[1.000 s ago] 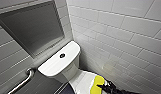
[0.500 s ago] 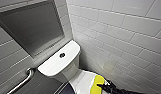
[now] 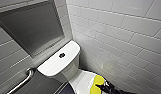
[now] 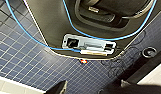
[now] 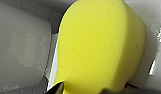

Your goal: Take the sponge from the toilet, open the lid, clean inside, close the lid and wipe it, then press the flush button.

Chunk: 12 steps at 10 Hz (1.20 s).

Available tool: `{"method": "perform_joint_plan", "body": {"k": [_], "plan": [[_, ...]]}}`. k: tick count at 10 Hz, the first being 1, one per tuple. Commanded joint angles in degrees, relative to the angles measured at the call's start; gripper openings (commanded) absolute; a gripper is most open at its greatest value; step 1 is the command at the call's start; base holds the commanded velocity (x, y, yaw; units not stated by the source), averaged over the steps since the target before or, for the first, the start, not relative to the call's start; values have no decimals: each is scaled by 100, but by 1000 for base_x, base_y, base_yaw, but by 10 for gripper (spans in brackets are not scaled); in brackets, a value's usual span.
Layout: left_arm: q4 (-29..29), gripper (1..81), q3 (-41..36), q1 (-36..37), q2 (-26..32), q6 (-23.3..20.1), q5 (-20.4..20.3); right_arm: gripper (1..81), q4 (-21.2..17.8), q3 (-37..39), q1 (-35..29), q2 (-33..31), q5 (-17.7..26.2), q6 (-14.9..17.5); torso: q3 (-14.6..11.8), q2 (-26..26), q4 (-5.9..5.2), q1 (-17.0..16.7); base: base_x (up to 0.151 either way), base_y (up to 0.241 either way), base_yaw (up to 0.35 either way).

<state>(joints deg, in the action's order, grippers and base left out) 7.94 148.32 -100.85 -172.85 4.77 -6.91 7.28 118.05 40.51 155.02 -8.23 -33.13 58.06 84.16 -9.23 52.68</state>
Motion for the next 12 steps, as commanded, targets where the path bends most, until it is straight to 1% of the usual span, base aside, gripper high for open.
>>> {"method": "perform_joint_plan", "body": {"k": [1,3,6,7,9,12], "plan": [[-99,811,-5,-317,48,7,559,811,212,215,-372,409,383,-9,0,0,0,0,0,0,0],[-99,811,-5,-317,48,7,568,811,379,428,-328,542,375,-9,-2,0,2,0,0,0,0],[-99,811,-5,-326,31,7,560,811,441,182,-345,410,322,0,0,0,2,0,0,0,0],[-99,811,-5,-317,31,7,559,10,450,138,-328,358,304,0,0,0,2,0,0,0,0],[-90,811,-5,-317,31,7,559,10,450,25,-328,244,270,0,0,0,2,0,0,0,0],[-82,811,-5,-299,5,-2,524,10,424,-468,-372,-170,216,-18,0,0,2,0,0,0,0]]}}
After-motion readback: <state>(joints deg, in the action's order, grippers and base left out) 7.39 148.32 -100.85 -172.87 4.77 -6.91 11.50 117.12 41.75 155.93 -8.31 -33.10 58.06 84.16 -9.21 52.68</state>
